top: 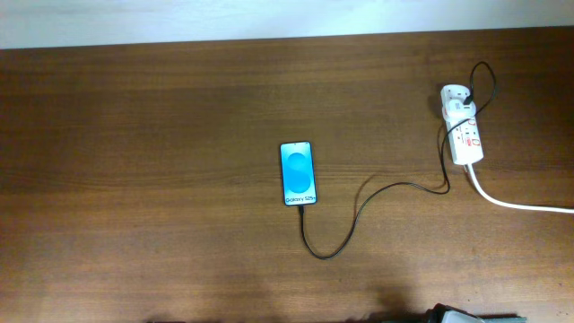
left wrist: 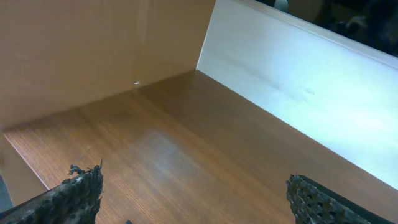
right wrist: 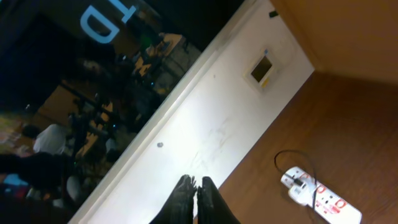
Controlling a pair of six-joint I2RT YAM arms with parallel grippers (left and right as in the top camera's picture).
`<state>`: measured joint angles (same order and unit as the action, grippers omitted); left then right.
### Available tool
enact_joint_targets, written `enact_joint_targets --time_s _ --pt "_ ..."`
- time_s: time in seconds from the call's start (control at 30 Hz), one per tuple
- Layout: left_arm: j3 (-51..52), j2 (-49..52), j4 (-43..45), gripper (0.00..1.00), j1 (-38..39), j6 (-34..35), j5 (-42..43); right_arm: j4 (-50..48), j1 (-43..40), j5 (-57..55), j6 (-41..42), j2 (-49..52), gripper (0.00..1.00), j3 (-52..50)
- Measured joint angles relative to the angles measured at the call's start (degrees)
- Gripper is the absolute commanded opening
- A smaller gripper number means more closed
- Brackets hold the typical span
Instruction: Plug charger to phone and switch on socket
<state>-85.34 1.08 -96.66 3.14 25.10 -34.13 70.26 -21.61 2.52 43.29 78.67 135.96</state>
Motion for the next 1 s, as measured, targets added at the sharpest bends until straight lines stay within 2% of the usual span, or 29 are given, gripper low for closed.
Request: enact_joint_targets --time_s 0.17,0.33,0.43,0.5,0.7,0.8,0.9,1.0 --pt "0.0 0.0 1.42 0.99 -0.33 0.83 0.09 0.39 0.0 3.74 -0.39 -0.96 0.13 0.0" --pt "3.19 -0.26 13.03 0.99 -0.33 5.01 2.78 0.74 0.0 6.56 -0.44 -1.11 0.13 0.0" --pt "13.68 -0.61 23.37 0.99 -0.33 5.9 8.31 0.81 0.0 8.59 -0.44 -1.16 0.13 0.0" --pt "25.97 -0.39 32.5 0.99 -0.33 6.05 11.76 0.98 0.46 9.57 -0.48 -1.25 0.13 -0.04" --pt "59.14 -0.17 72.96 0.99 -0.33 6.05 20.72 1.03 2.4 10.27 -0.46 -1.27 0.14 -0.04" --pt "74.55 -0.13 88.83 0.99 -0.33 4.24 23.56 0.98 2.54 10.38 -0.46 -1.27 0.14 -0.07" --pt "82.64 -0.13 97.77 0.99 -0.33 1.16 26.51 1.05 2.54 10.49 -1.27 -1.79 0.14 -0.07" --pt "84.46 -0.13 97.81 0.99 -0.33 -1.25 27.34 1.25 2.54 10.49 -2.19 -3.67 0.14 -0.07"
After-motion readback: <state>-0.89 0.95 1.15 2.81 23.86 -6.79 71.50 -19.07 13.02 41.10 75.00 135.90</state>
